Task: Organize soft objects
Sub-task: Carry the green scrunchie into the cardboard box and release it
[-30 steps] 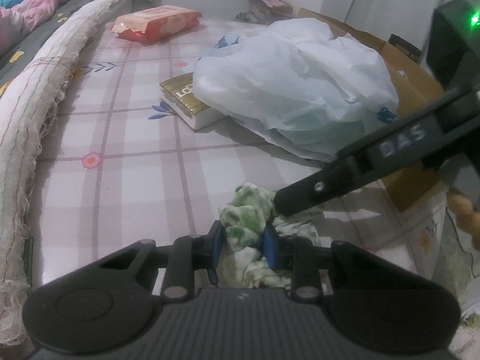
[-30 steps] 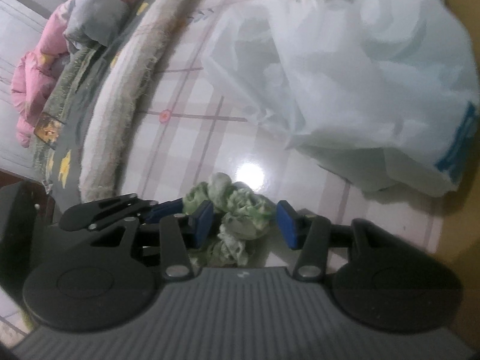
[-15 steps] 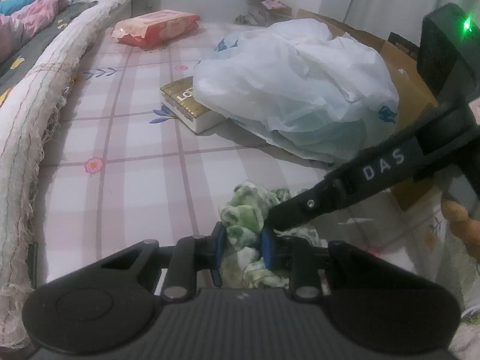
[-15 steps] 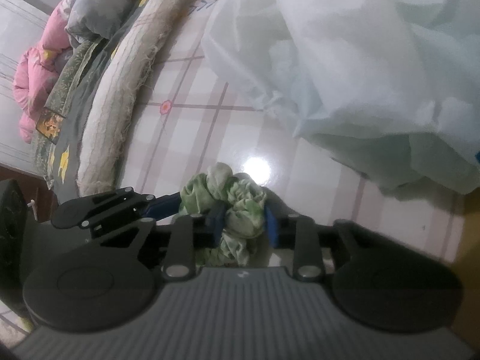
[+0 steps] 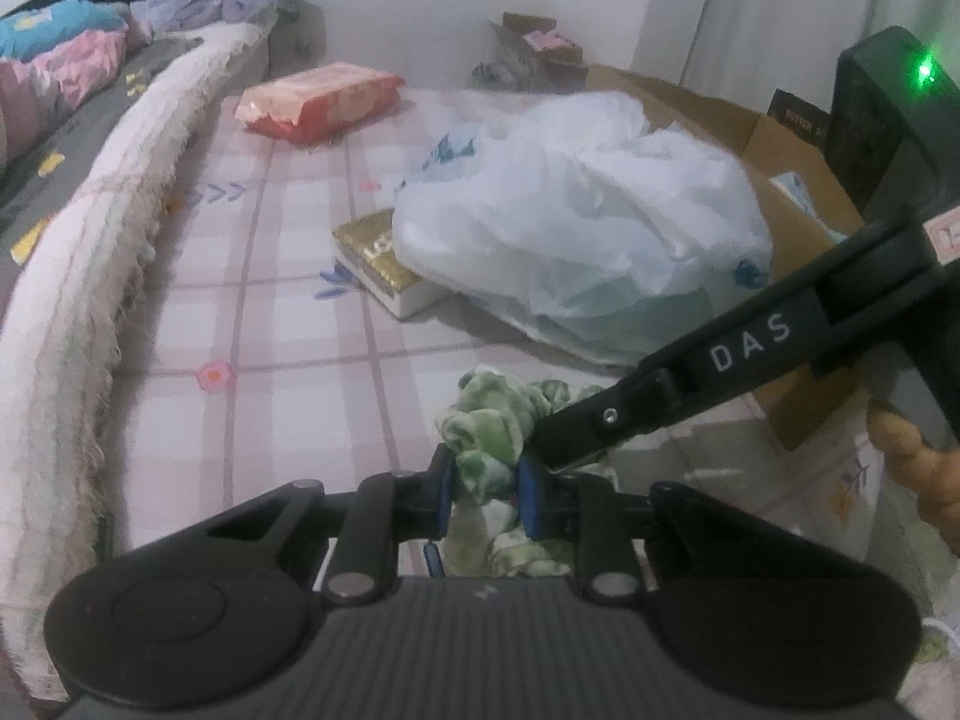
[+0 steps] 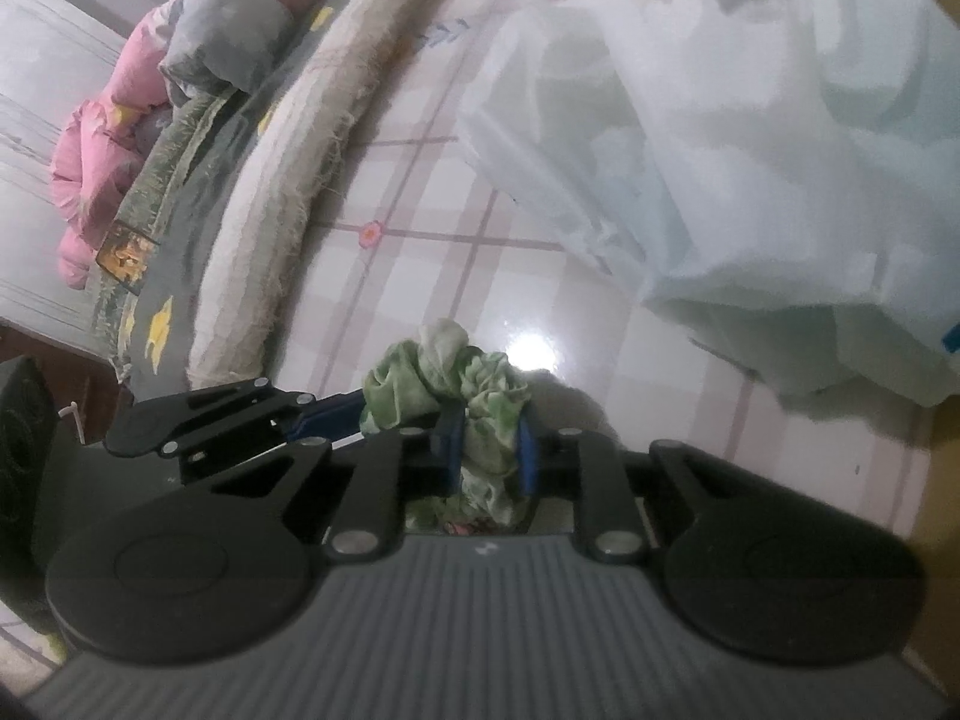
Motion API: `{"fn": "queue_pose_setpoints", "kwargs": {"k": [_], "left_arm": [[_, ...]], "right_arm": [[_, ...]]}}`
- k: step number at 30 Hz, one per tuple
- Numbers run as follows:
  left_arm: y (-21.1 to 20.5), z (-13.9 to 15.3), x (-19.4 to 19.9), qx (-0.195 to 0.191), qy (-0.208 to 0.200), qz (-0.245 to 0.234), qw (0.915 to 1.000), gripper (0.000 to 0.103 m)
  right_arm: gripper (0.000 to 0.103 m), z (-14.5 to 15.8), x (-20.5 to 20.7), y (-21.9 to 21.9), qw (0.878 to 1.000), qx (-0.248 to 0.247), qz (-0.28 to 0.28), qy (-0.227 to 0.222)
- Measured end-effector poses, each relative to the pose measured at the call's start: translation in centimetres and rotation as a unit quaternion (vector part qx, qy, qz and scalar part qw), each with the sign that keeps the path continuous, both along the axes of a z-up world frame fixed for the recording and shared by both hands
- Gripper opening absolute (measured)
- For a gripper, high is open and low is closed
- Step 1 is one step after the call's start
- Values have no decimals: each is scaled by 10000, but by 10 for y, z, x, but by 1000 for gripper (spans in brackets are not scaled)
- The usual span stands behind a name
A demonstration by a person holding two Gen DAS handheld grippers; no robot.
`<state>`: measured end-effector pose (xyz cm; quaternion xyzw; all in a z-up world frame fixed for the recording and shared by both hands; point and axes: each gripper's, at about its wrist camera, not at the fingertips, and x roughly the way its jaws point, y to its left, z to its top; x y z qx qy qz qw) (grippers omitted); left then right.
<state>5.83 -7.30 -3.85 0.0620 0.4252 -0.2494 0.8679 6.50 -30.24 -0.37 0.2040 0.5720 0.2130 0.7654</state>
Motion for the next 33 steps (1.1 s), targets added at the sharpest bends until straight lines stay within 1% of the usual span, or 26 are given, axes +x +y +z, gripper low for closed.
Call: {"fn": "queue_pose_setpoints", "kwargs": {"k": [8, 11, 13, 17, 22, 26, 28, 33], "left_arm": [[-3, 26, -6, -39, -352, 6, 9994, 22], [-9, 39, -9, -81, -531, -61, 9985, 22], [-13, 48, -8, -185, -647, -138, 9976, 22], [-33, 70, -3, -484, -814, -457, 9945, 22], [-86, 93, 6, -627, -1006, -1147, 9863, 22], [-139, 103, 13, -713, -984, -1732, 9774, 22], [-168, 103, 17, -731, -860, -1980, 9737, 22], [-238, 86, 29, -705, -250, -2451, 9666, 22]], "right_arm": [[17, 27, -5, -5, 9992, 69, -18, -405], [17, 41, -10, -11, 9982, 112, -62, -584], [16, 52, -14, -18, 9970, 145, -126, -750], [16, 74, -23, -42, 9933, 206, -397, -1062], [16, 100, -44, -90, 9853, 102, -912, -1438], [16, 115, -61, -138, 9768, -40, -1394, -1628], [16, 119, -69, -164, 9719, -112, -1657, -1668], [16, 117, -90, -229, 9607, -383, -2218, -1622]]}}
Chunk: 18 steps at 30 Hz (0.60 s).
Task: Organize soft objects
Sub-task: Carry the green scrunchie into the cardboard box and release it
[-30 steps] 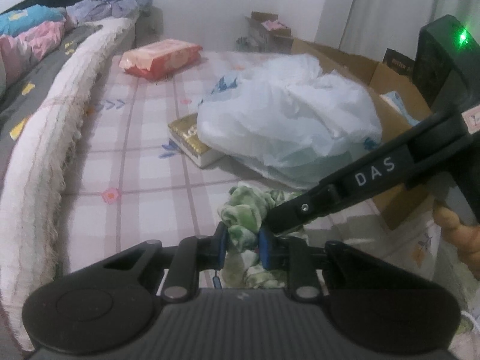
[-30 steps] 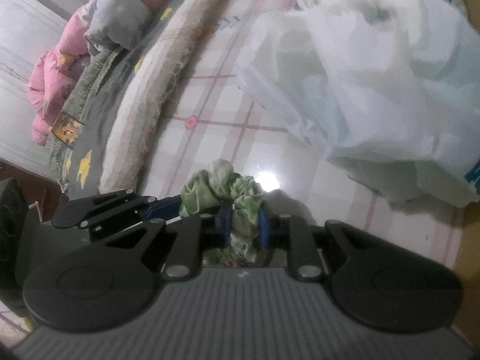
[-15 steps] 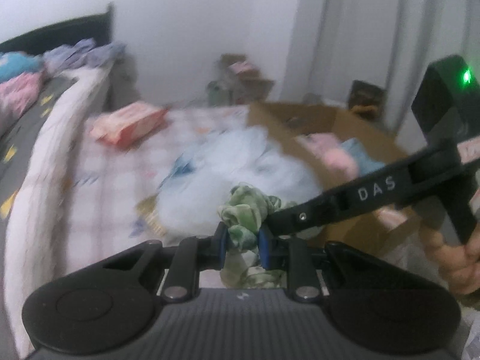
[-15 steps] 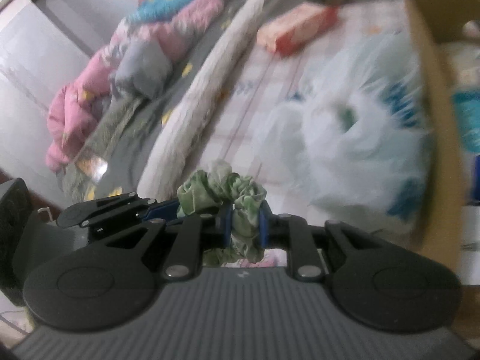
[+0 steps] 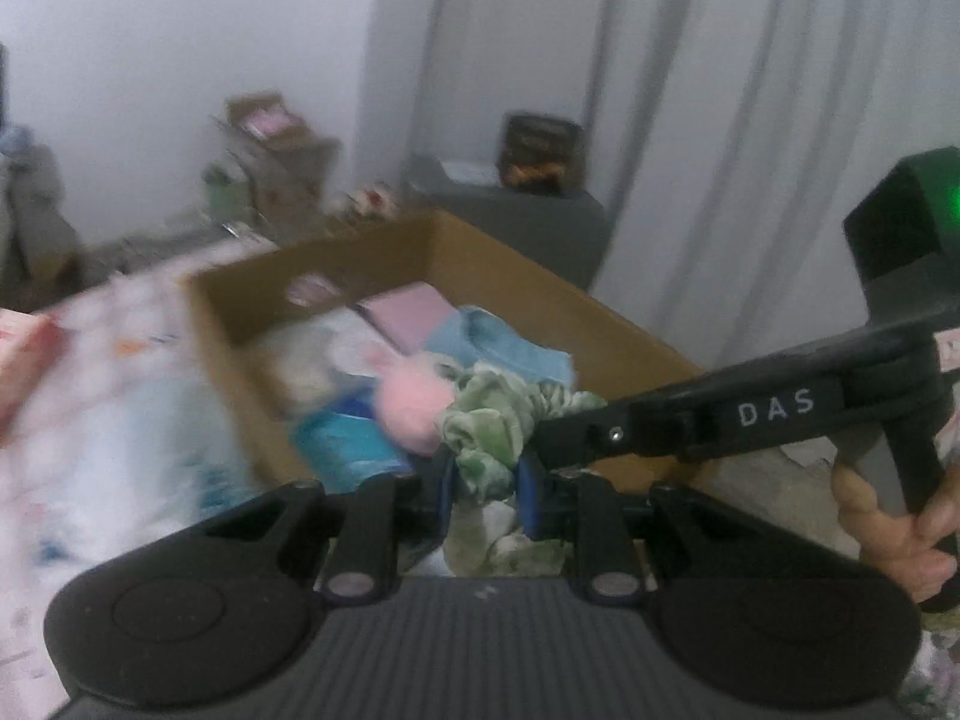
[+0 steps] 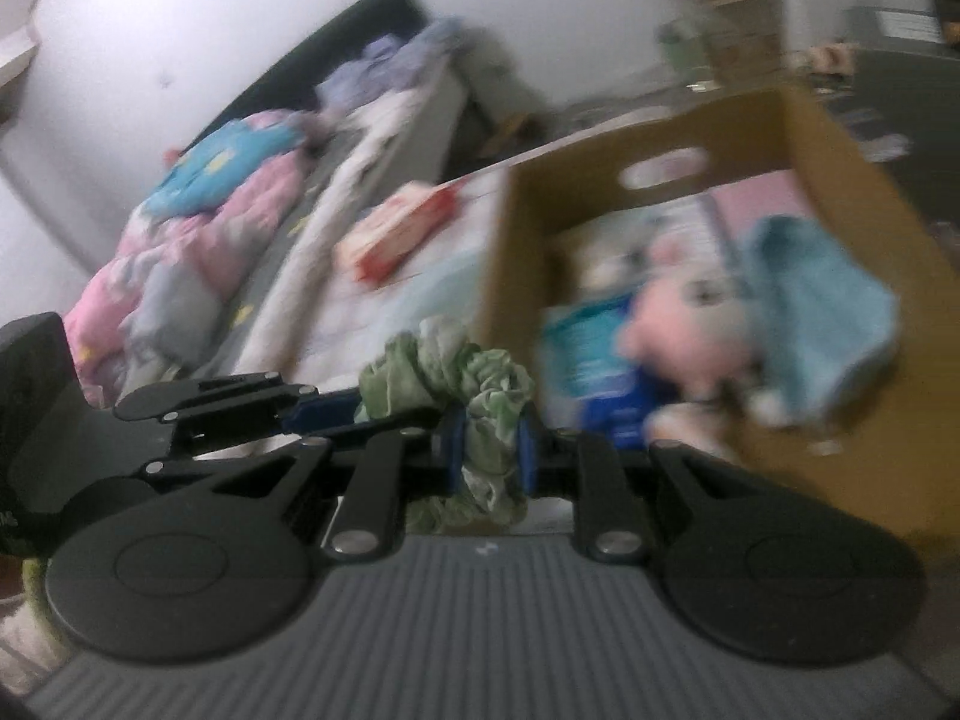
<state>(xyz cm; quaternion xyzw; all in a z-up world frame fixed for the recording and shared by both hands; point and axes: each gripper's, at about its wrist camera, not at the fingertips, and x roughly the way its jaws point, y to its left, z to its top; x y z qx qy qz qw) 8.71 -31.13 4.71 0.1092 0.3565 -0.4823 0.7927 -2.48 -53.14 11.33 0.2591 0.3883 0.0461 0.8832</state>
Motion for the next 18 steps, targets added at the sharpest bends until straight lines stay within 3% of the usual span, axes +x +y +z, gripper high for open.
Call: {"fn": "queue_pose_setpoints", "kwargs": {"k": [9, 13, 18], "left_arm": [[-88, -43, 21, 449, 732, -387, 9956, 22], [-111, -60, 29, 629, 866, -438, 9933, 22], [-133, -79, 35, 1029, 1038, -471, 9881, 26]], "right_arm": [[16, -37, -21, -83, 9974, -131, -597, 387], [16, -52, -17, -102, 9958, -245, -681, 560], [16, -64, -5, -108, 9926, -757, -549, 771]]}}
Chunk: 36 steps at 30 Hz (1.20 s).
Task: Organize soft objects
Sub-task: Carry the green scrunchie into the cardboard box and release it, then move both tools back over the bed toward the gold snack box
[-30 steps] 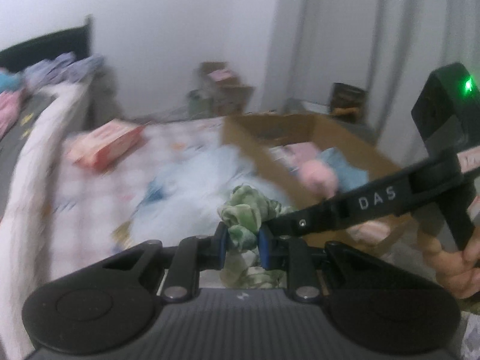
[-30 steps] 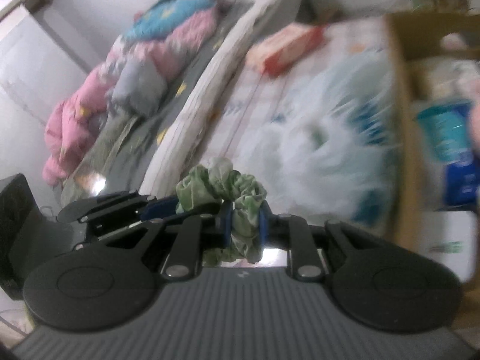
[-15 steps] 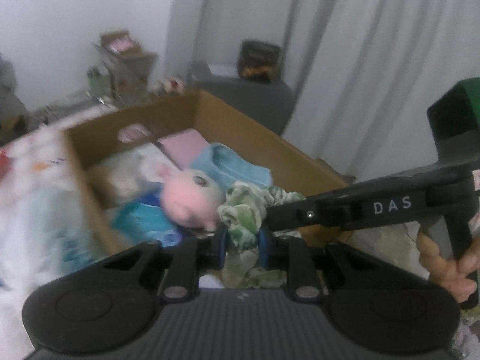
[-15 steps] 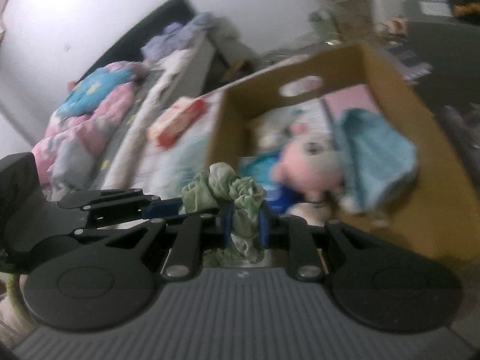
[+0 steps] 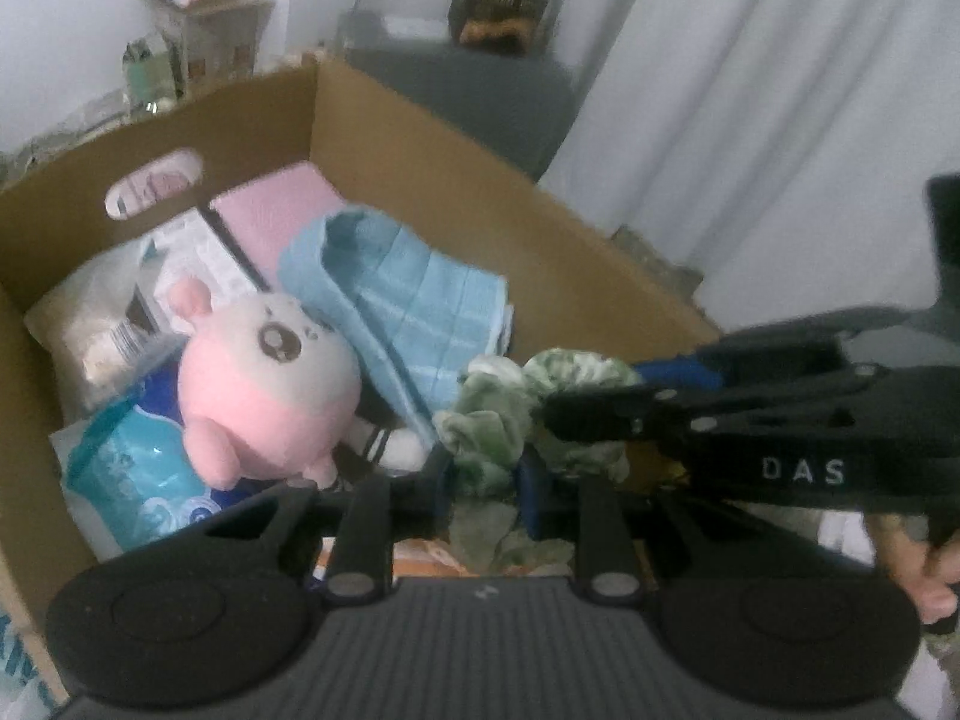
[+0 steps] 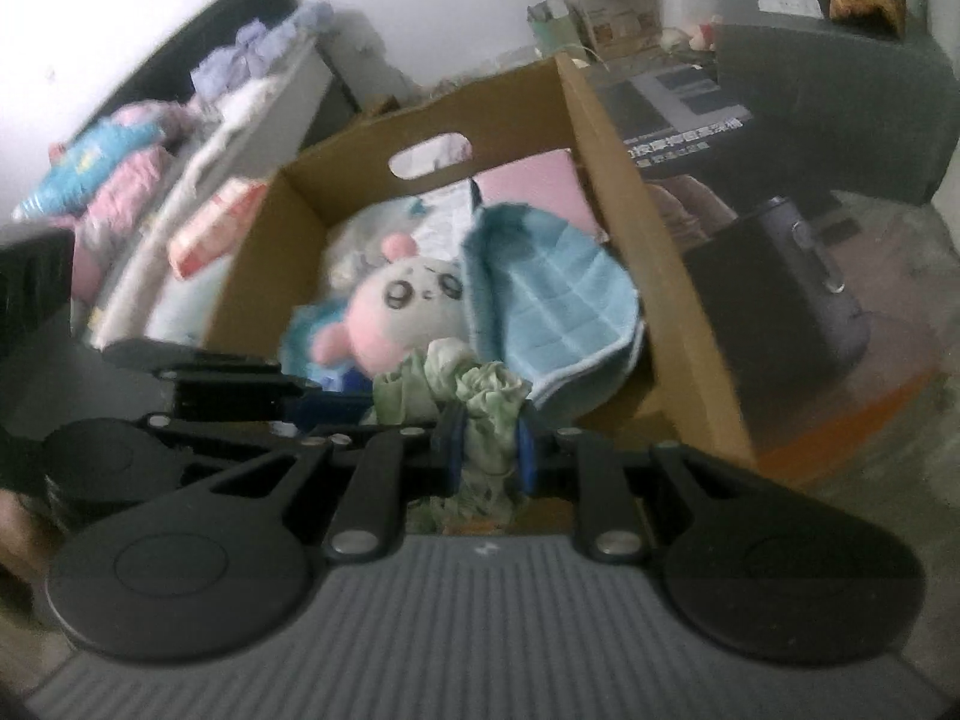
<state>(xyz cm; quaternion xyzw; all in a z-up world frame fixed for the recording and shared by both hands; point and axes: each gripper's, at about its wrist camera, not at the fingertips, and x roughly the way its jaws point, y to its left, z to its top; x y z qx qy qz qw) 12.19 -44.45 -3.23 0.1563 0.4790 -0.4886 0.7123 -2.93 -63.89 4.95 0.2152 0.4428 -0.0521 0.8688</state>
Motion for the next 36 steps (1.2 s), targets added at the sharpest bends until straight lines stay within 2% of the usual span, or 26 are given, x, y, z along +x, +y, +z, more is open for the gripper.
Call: {"fn": "queue_pose_setpoints", "kwargs": {"k": [4, 5, 10, 14, 20, 25, 28, 31, 33, 36], "left_arm": [[-8, -16, 8, 441, 127, 19, 9989, 45], [-9, -18, 9, 505, 126, -2, 9986, 47], [-10, -28, 10, 779, -34, -143, 9969, 48], [-10, -28, 1, 965, -236, -480, 9939, 47], [0, -24, -9, 1038, -414, -826, 9903, 47], [6, -19, -10, 1000, -405, -870, 9904, 47], [7, -19, -11, 976, -394, -835, 9909, 47], [6, -18, -13, 964, -443, -819, 9910, 48], [6, -16, -14, 930, -474, -799, 9913, 48], [8, -13, -15, 841, -467, -748, 9925, 51]], "right_arm": [[16, -8, 9, 1, 9989, -355, 164, 256], [16, -10, 10, 1, 9984, -415, 214, 315], [16, -14, 16, 5, 9959, -592, 487, 480], [16, -16, 19, 7, 9954, -547, 593, 527], [16, -13, 16, 2, 9967, -205, 593, 512], [18, -20, 16, -4, 9955, 447, 594, 586], [19, -28, 20, 0, 9942, 358, 593, 824], [26, -28, 21, 4, 9938, 181, 602, 914], [36, -24, 20, 3, 9944, 196, 559, 876], [40, -17, 17, 0, 9958, 173, 482, 762]]}}
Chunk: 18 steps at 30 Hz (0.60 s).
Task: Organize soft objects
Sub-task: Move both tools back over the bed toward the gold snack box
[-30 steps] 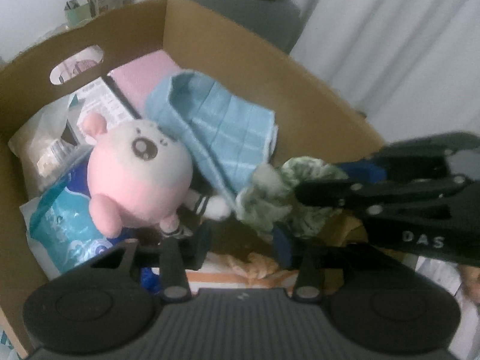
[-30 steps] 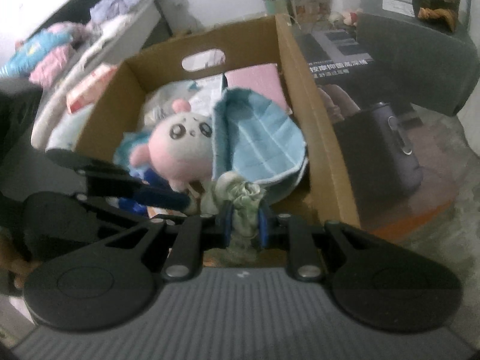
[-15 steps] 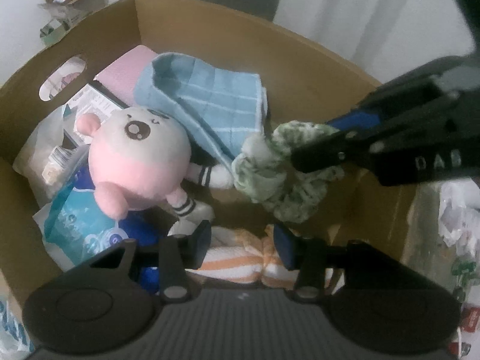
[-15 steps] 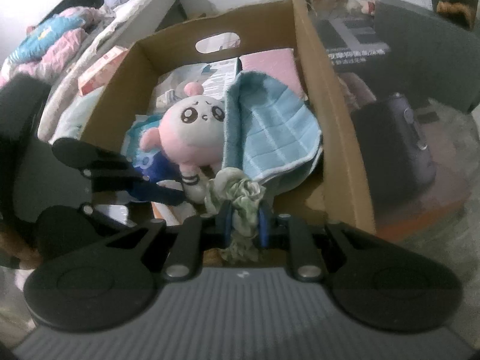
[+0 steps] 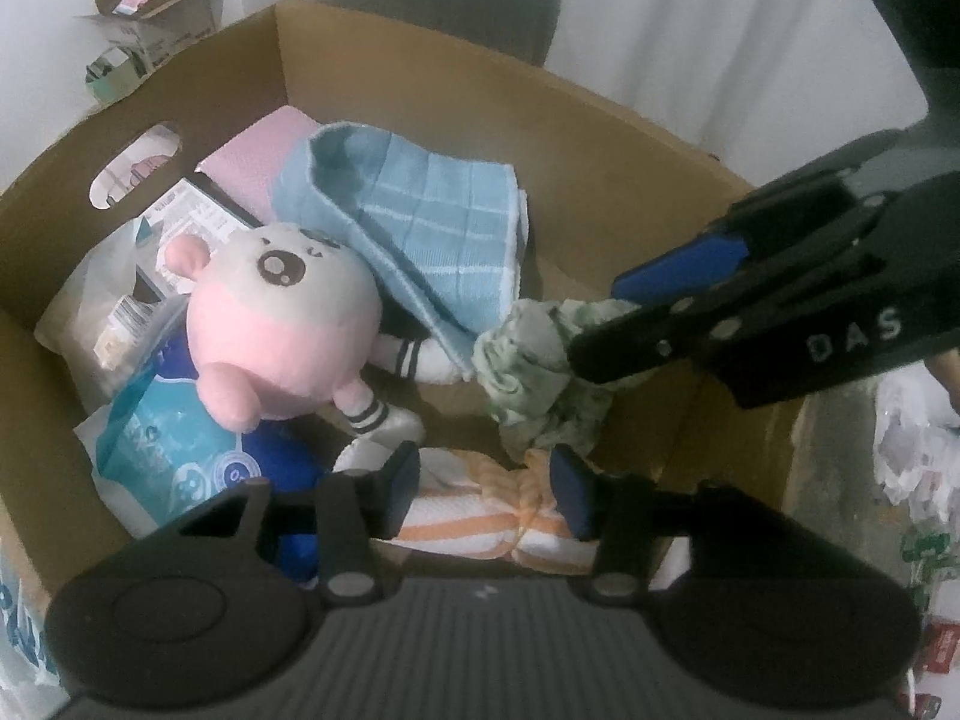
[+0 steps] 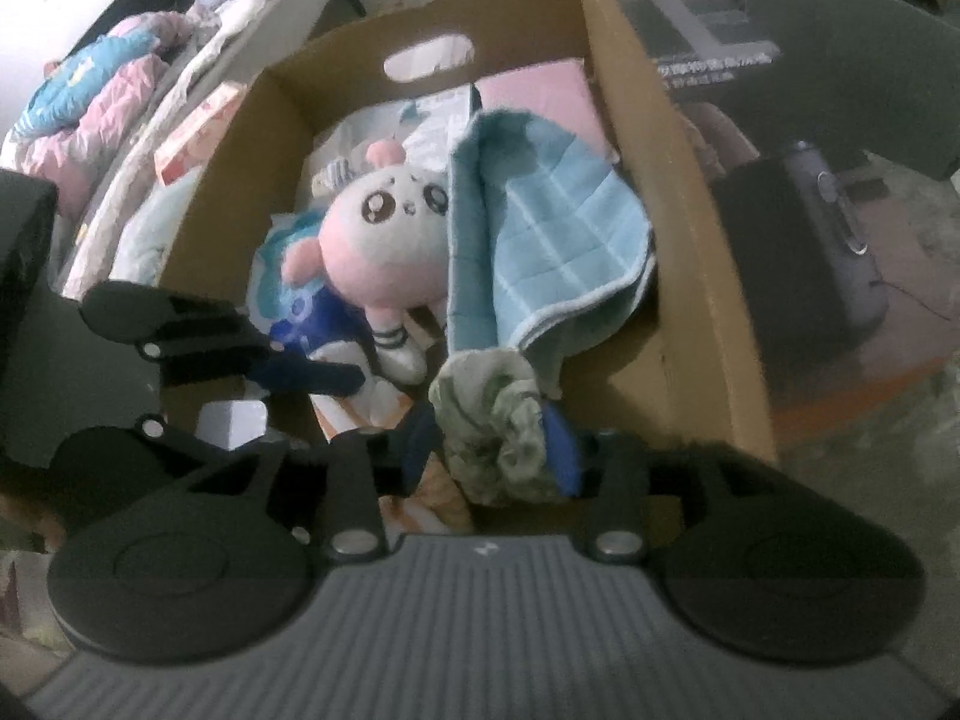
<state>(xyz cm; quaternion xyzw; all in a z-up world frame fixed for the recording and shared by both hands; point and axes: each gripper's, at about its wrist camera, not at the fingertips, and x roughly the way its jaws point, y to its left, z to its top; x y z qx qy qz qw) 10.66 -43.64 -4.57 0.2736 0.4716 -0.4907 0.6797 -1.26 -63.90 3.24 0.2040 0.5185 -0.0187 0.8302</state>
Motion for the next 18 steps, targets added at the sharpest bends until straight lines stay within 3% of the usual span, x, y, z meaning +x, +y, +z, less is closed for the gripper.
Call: {"fn": "queue_pose_setpoints", "kwargs": {"k": [11, 18], "left_arm": [[35, 41, 0, -575, -199, 441, 9972, 61], [93, 83, -4, -1205, -484, 931, 9872, 73]], "right_arm": [[43, 32, -22, 0, 9972, 191, -362, -624], [45, 61, -35, 24, 9909, 392, -417, -1218]]}}
